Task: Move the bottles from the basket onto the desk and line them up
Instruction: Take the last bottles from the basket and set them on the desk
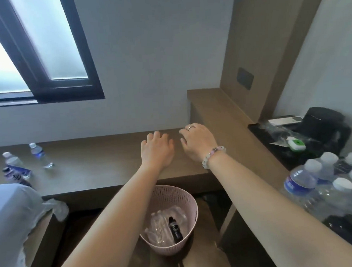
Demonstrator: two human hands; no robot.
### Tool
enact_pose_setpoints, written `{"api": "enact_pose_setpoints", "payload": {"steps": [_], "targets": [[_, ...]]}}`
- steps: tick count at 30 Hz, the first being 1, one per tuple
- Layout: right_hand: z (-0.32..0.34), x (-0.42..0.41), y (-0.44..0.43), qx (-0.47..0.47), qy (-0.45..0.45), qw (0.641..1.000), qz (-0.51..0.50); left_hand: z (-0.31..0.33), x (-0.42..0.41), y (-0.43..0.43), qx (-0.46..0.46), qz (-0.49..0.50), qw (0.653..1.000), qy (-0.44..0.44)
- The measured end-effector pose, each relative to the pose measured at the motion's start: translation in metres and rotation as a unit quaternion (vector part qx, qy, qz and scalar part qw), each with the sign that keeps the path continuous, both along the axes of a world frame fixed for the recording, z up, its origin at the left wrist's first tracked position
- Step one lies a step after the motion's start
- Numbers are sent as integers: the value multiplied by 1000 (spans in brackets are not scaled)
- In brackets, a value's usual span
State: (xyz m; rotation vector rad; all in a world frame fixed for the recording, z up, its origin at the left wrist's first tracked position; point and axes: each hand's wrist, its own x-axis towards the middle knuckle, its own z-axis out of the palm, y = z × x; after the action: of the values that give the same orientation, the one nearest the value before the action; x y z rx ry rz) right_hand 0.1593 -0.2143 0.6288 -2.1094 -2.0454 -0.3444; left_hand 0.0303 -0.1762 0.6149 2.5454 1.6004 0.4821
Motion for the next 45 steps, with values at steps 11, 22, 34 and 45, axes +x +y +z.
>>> {"api": "enact_pose_setpoints", "payload": {"steps": [11, 22, 34, 45], "targets": [[-91, -46, 160, -115, 39, 993, -1, -85, -50, 155, -80, 28, 996, -23], [-246, -18, 176, -287, 98, 952, -30, -235, -47, 189, -270, 116, 950, -105], [-555, -20, 177, -483, 213, 848, -51, -504, -58, 205, -406, 249, 869, -132], [-793, -74, 174, -539, 260, 794, -102, -657, -46, 174, -427, 305, 818, -234]]}}
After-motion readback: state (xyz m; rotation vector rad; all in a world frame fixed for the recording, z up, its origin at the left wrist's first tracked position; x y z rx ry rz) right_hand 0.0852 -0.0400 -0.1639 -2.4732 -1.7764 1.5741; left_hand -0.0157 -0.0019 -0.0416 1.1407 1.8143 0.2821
